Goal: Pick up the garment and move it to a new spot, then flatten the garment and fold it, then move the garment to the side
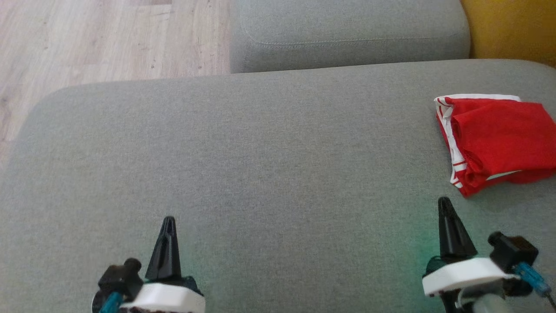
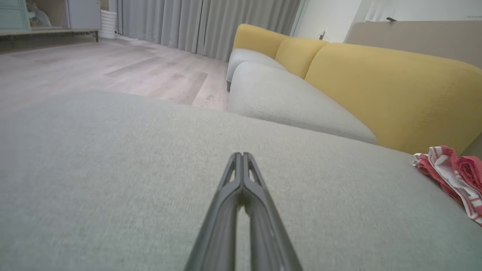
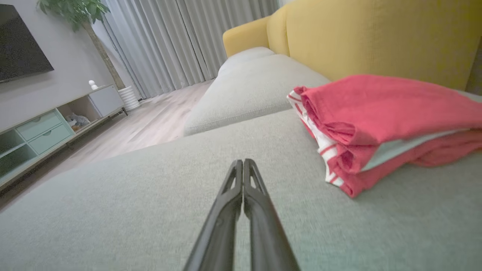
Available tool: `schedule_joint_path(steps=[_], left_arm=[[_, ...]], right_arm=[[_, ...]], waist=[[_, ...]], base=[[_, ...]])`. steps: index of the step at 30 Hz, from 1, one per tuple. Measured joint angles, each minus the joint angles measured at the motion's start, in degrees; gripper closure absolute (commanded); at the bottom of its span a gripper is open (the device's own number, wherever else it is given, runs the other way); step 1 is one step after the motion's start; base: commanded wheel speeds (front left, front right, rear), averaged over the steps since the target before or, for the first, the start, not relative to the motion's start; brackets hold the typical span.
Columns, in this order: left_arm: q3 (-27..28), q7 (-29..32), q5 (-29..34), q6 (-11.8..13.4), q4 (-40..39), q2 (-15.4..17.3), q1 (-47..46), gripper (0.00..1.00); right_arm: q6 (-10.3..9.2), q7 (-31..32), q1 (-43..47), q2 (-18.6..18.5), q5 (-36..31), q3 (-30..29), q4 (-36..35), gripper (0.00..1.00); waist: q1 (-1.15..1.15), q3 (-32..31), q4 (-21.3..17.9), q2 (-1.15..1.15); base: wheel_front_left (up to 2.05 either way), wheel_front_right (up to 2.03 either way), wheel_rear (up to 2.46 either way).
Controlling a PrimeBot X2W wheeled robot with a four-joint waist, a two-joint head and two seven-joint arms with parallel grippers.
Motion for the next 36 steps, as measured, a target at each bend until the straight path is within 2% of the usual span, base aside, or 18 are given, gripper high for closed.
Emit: schedule_joint_path(steps=[36], left_arm=[[3.87, 5.79, -20.62, -1.53, -0.64, -0.01, 0.01, 1.0]], right_arm=[[0.0, 5.17, -0.18, -0.03, 22.39, -1.77, -0.76, 1.0]], waist=[[0.0, -0.06, -0.33, 0.0]], base=[[0.0, 0.0, 0.0]])
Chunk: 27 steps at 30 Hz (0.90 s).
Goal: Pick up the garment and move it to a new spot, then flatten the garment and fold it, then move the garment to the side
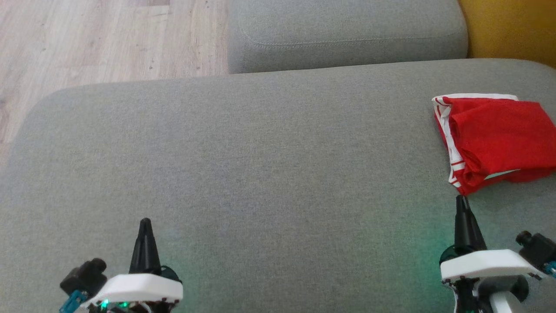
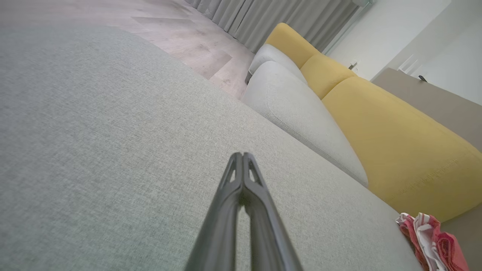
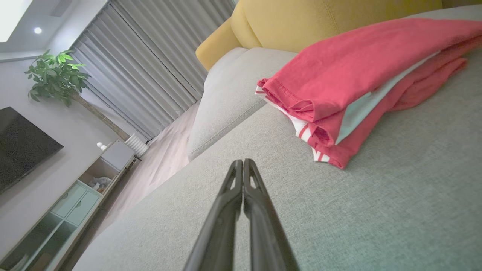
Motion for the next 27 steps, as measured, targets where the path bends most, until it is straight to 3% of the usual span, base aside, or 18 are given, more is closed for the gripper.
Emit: schedule_joint_path(steps=[27], left_arm=[[3.35, 4.36, -14.9, -1.07, -0.63, 0.0, -0.59, 1.0]], right_arm=[[0.0, 4.28, -0.46, -0.02, 15.96, -1.81, -0.56, 1.0]], waist=[[0.0, -0.05, -0.24, 0.0]], base=[[0.0, 0.0, 0.0]])
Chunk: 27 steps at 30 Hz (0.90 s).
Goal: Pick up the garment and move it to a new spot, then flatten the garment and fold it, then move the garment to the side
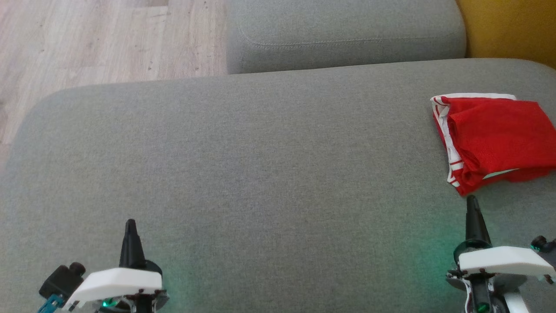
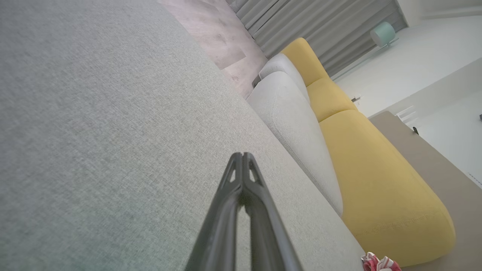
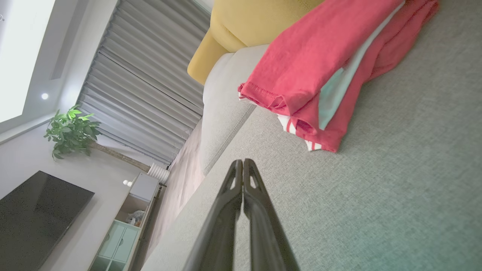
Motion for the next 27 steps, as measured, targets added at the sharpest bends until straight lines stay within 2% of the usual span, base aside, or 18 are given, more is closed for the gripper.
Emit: schedule_joint_path(steps=[27], left_arm=[[3.55, 4.58, -15.39, -1.1, -0.63, -0.02, -1.03, 1.0]], right_arm=[[0.0, 4.32, -1.1, -0.01, 16.41, -2.02, -0.8, 1.0]], waist=[[0.0, -0.05, -0.24, 0.0]], base=[[0.0, 0.0, 0.0]])
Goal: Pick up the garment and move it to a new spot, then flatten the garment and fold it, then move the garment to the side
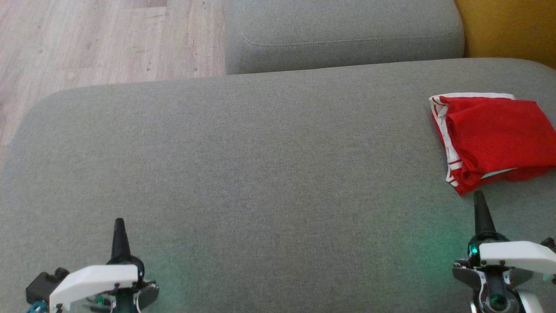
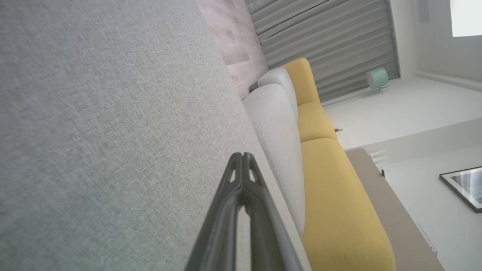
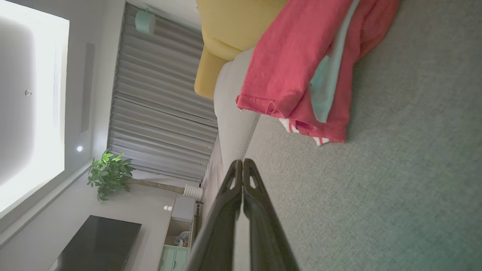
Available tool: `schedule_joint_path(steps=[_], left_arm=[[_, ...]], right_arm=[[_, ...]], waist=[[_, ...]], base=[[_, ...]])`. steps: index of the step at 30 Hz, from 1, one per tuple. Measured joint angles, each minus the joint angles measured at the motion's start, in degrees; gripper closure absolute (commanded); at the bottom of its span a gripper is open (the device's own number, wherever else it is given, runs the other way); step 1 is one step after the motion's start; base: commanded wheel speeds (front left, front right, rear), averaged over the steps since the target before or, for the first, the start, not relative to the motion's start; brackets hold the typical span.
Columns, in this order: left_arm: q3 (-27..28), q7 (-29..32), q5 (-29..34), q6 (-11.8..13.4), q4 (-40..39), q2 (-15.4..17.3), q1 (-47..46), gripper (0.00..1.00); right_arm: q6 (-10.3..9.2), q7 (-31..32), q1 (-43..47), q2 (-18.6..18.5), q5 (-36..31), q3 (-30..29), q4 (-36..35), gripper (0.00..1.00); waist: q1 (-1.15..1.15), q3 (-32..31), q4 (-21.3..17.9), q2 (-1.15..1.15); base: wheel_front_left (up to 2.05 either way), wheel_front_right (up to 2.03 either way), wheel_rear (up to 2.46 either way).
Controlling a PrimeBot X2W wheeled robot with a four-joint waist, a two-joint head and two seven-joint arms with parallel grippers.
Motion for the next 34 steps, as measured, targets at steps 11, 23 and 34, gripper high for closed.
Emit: schedule_joint_path(steps=[11, 23, 34], left_arm=[[1.47, 1.88, -6.81, -0.67, -0.33, -0.01, -0.05, 1.0], [2.86, 3.85, -13.63, -1.35, -0.64, -0.03, -0.68, 1.0], [4.14, 5.58, -19.96, -1.86, -0.9, -0.04, -1.1, 1.0]], right_arm=[[0.0, 1.96, -0.09, -0.01, 7.23, -0.78, -0.21, 1.0], [0.0, 3.85, -1.16, -0.01, 14.44, -1.88, -0.62, 1.0], [0.0, 5.66, -1.17, -0.01, 21.06, -2.57, -0.85, 1.0]], waist=[[0.0, -0.02, -0.11, 0.0], [0.0, -0.04, -0.22, 0.0], [0.0, -0.06, -0.32, 0.0]], base=[[0.0, 0.0, 0.0], [0.0, 0.0, 0.0], [0.0, 0.0, 0.0]])
